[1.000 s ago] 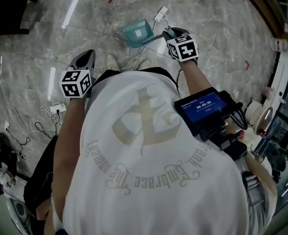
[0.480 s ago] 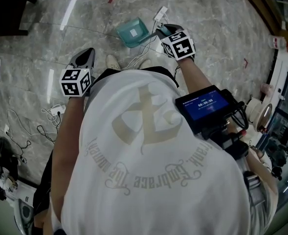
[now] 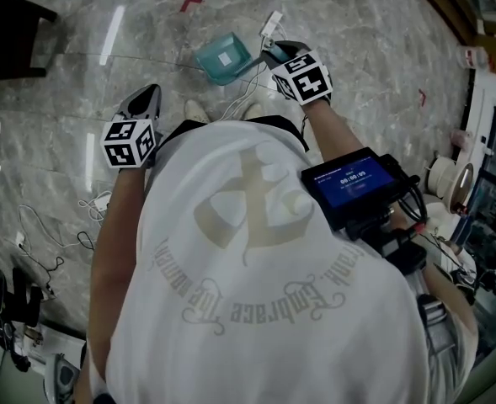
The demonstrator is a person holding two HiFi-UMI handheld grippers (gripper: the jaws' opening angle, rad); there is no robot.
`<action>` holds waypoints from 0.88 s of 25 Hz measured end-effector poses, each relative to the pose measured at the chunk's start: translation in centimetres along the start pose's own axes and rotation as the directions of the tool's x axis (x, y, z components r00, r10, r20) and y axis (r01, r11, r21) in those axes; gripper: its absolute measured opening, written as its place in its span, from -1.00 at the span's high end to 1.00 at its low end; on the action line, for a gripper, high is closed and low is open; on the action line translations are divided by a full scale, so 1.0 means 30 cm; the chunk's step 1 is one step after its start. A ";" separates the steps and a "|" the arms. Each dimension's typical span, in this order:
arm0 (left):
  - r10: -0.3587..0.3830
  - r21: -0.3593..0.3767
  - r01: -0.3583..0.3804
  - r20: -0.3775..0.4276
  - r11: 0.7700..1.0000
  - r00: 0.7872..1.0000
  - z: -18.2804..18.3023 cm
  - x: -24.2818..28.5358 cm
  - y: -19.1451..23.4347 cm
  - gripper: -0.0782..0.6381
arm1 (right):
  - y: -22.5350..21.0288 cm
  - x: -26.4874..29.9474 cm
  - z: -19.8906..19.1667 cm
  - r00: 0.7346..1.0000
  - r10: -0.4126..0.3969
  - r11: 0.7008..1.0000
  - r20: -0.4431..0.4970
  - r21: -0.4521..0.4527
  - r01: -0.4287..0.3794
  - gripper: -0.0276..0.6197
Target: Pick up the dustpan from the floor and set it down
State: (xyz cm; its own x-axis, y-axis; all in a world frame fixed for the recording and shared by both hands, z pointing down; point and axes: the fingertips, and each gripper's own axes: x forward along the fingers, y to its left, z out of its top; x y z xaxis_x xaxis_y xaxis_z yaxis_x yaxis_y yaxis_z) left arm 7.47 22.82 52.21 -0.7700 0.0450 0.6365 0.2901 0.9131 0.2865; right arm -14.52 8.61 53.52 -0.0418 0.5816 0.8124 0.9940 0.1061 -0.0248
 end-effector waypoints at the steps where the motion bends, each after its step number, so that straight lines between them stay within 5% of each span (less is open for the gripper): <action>1: -0.001 -0.001 0.001 0.001 1.000 1.000 0.002 0.005 0.004 0.75 | -0.001 0.001 0.000 1.000 -0.002 1.000 0.001 0.001 0.002 0.58; 22: 0.006 -0.076 -0.004 0.021 0.997 1.000 0.013 -0.051 0.070 0.75 | 0.009 -0.011 0.063 1.000 -0.002 1.000 -0.019 0.002 0.002 0.58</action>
State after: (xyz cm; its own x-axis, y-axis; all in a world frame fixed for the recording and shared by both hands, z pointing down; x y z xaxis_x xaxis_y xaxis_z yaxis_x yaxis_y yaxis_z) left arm 9.04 24.82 51.57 -0.7803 0.0587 0.6227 0.3357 0.8793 0.3378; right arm -14.43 9.99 52.14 -0.0422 0.5657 0.8235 0.9937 0.1091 -0.0241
